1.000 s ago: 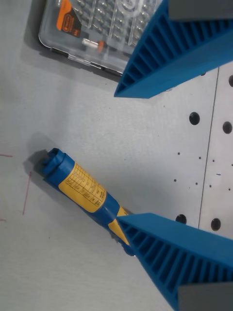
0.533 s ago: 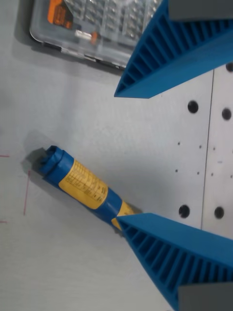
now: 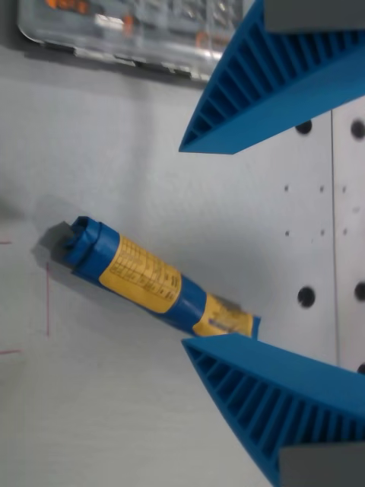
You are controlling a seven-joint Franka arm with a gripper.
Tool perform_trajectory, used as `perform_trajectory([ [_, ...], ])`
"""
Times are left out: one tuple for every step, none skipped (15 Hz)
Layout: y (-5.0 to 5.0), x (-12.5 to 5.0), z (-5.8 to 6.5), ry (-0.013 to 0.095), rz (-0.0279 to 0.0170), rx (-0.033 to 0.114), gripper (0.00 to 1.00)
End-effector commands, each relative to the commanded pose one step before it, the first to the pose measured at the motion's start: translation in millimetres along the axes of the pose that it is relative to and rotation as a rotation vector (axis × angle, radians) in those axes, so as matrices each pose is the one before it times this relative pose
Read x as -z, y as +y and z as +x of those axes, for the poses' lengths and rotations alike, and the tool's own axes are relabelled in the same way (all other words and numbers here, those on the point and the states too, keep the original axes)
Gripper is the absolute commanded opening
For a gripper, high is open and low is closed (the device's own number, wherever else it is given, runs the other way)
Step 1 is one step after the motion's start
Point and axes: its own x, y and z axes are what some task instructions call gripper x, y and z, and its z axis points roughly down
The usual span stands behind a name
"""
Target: Move above the blue bag
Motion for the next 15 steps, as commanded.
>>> perform_trajectory([
  [-7.15,-9.32,-6.16,0.1024,0.00706,-0.2652,1.00],
  [-1.10,-2.84,-1.36,0.0008,0.00040,-0.0284,1.00],
  [-1.00,-2.87,-1.37,-0.0001,-0.00093,-0.0201,1.00],
  [-0.94,-2.85,-1.34,-0.0022,-0.00045,-0.0202,1.00],
  [-0.90,-2.84,-1.33,0.0014,0.00172,-0.0187,1.00],
  [-0.86,-2.86,-1.35,0.0002,0.00154,-0.0223,1.00],
  [-0.80,-2.92,-1.40,0.0005,0.00144,-0.0260,1.00],
  [-0.75,-2.91,-1.40,0.0001,-0.00005,-0.0227,1.00],
  [-0.71,-2.86,-1.46,0.0010,-0.00167,-0.0164,1.00],
  [-0.68,-2.78,-1.47,0.0013,0.00103,-0.0159,1.00],
  [-0.65,-2.71,-1.50,0.0002,0.00063,-0.0117,1.00],
  [-0.60,-2.61,-1.51,0.0013,0.00129,-0.0113,1.00],
  [-0.53,-2.51,-1.53,-0.0005,0.00060,-0.0112,1.00],
  [-0.46,-2.35,-1.46,0.0006,0.00090,-0.0140,1.00],
  [-0.38,-2.25,-1.44,0.0002,0.00058,-0.0120,1.00],
])
